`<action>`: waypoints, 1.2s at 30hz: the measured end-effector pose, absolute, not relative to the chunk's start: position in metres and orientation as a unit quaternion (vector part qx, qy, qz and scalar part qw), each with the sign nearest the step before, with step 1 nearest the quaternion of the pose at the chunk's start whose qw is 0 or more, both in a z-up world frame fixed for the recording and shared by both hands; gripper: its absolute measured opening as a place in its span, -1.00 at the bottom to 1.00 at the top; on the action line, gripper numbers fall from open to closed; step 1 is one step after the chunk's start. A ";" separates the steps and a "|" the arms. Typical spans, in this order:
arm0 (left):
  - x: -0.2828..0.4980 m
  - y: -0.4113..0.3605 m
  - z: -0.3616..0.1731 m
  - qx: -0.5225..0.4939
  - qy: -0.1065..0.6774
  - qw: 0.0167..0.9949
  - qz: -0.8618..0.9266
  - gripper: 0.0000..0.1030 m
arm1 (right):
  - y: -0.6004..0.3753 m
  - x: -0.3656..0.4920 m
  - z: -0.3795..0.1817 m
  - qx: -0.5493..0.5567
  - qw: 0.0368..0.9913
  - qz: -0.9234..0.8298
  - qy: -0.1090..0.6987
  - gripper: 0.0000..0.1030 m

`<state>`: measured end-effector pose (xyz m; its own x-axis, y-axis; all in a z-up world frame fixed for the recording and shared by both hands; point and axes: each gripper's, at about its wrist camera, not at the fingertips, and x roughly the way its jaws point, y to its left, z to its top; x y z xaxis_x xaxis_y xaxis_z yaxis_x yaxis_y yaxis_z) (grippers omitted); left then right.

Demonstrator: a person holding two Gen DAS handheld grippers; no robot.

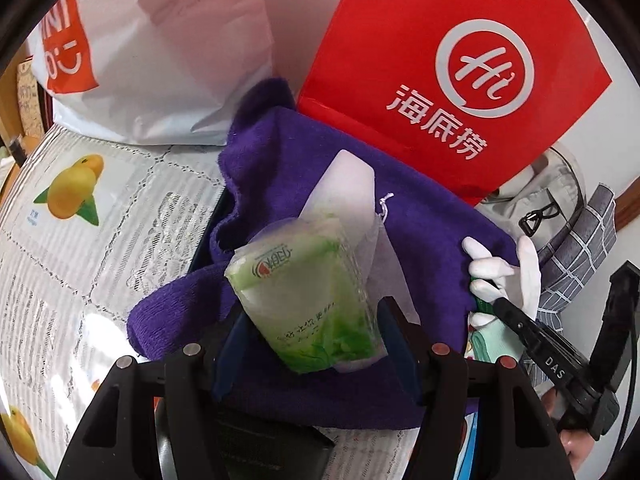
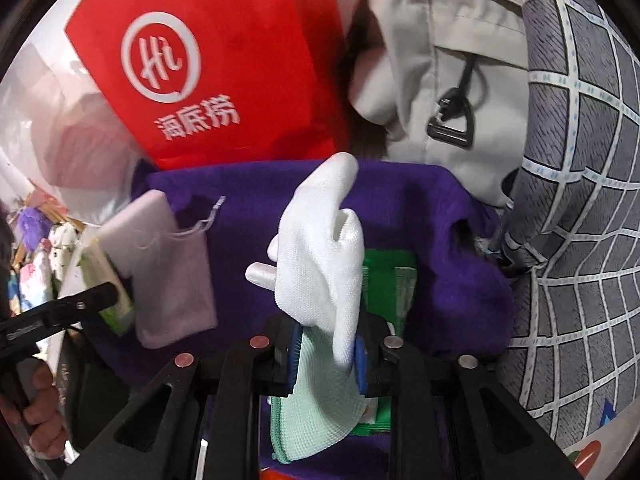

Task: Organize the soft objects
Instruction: 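Open both tools to release the glove and tissue packet on the towel, then grasp the yellow bag with the right tool while the left tool grasps its black strap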

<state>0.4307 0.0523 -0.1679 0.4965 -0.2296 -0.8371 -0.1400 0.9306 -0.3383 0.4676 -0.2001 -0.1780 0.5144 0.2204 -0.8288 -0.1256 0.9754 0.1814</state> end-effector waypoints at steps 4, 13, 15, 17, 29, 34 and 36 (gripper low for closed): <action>0.432 0.050 -0.169 -0.176 0.507 0.843 -0.022 0.40 | -0.198 0.462 -0.169 0.040 0.879 0.117 0.461 0.18; 0.420 0.056 -0.149 -0.168 0.496 0.852 -0.015 0.47 | -0.215 0.436 -0.136 0.053 0.898 0.107 0.424 0.37; 0.413 0.057 -0.142 -0.156 0.490 0.858 -0.007 0.47 | -0.217 0.424 -0.130 0.053 0.906 0.101 0.408 0.39; 0.402 0.059 -0.135 -0.148 0.484 0.862 -0.008 0.47 | -0.216 0.409 -0.125 0.045 0.911 0.103 0.396 0.39; 0.299 0.084 -0.080 -0.117 0.387 0.914 -0.045 0.45 | -0.174 0.301 -0.122 -0.012 0.896 0.132 0.425 0.39; 0.261 0.087 -0.082 -0.111 0.412 0.901 -0.073 0.45 | -0.165 0.253 -0.139 0.009 0.883 0.168 0.438 0.39; 0.246 0.089 -0.088 -0.111 0.416 0.899 -0.078 0.45 | -0.161 0.236 -0.147 -0.001 0.880 0.174 0.442 0.39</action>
